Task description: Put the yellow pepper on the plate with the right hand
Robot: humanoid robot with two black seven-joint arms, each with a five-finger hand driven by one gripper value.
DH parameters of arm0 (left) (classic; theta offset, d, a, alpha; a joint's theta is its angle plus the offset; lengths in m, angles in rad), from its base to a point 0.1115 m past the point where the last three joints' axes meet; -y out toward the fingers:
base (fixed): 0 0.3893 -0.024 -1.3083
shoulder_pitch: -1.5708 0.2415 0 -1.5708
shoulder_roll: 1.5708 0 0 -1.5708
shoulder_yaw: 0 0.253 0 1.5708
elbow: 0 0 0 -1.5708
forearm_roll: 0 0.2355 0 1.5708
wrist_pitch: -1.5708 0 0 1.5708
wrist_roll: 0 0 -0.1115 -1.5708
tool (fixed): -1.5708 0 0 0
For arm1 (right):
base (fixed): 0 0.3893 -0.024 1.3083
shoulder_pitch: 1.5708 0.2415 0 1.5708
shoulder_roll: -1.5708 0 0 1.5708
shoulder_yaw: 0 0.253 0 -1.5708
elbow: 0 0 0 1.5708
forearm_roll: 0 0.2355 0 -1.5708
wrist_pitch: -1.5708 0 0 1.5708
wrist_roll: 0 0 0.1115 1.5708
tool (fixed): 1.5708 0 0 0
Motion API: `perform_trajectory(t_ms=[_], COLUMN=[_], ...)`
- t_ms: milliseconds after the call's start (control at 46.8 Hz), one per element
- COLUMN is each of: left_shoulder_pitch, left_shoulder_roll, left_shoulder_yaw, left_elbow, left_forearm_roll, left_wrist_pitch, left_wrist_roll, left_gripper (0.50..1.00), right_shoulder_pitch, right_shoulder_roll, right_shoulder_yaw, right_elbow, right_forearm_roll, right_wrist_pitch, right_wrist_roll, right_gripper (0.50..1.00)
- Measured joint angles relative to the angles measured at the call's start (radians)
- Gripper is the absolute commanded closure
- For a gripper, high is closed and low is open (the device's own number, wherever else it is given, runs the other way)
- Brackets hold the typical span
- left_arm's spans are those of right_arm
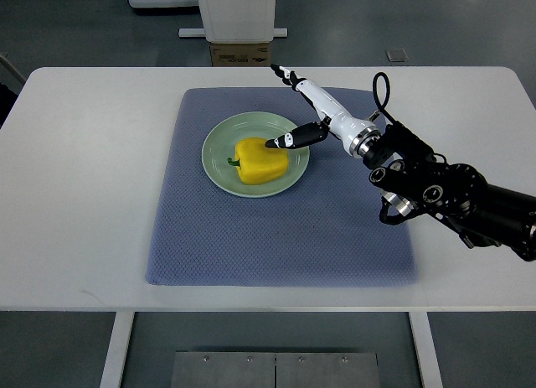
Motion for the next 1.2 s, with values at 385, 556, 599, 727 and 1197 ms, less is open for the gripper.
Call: perform_trajectory(t_ms=[385, 556, 599, 727, 1197], left_shoulder_pitch=[0.0, 0.0, 0.0, 0.0, 0.0], left_shoulder_roll=[0.0, 0.0, 0.0, 0.0, 0.0], left_shoulder_yaw=[0.0, 0.0, 0.0, 0.0, 0.0], left_elbow=[0.0, 0.0, 0.0, 0.0, 0.0], left_forearm_roll=[0.0, 0.0, 0.0, 0.0, 0.0], left_wrist_pitch=[0.0, 0.0, 0.0, 0.0, 0.0], left_wrist_roll=[0.0, 0.0, 0.0, 0.0, 0.0], left_gripper=[0.5, 0.5, 0.5, 0.5, 0.5], right_shoulder_pitch=[-0.073, -0.097, -0.106, -0.145, -0.253], right_shoulder_roll=[-0.084, -0.127, -0.135, -0.14, -0.135], right_shoulder_yaw=[0.211, 0.352, 0.381, 0.461, 0.7], right_elbow=[0.001, 0.0, 0.0, 0.0, -0.006], right_forearm_roll=[0.067, 0.276, 0.308, 0.352, 0.551], right_wrist_pitch=[0.056, 0.152, 0.166, 0.178, 0.24], right_wrist_roll=[0.001, -0.007, -0.015, -0.038, -0.147], right_gripper=[0.5, 0.5, 0.5, 0.5, 0.5])
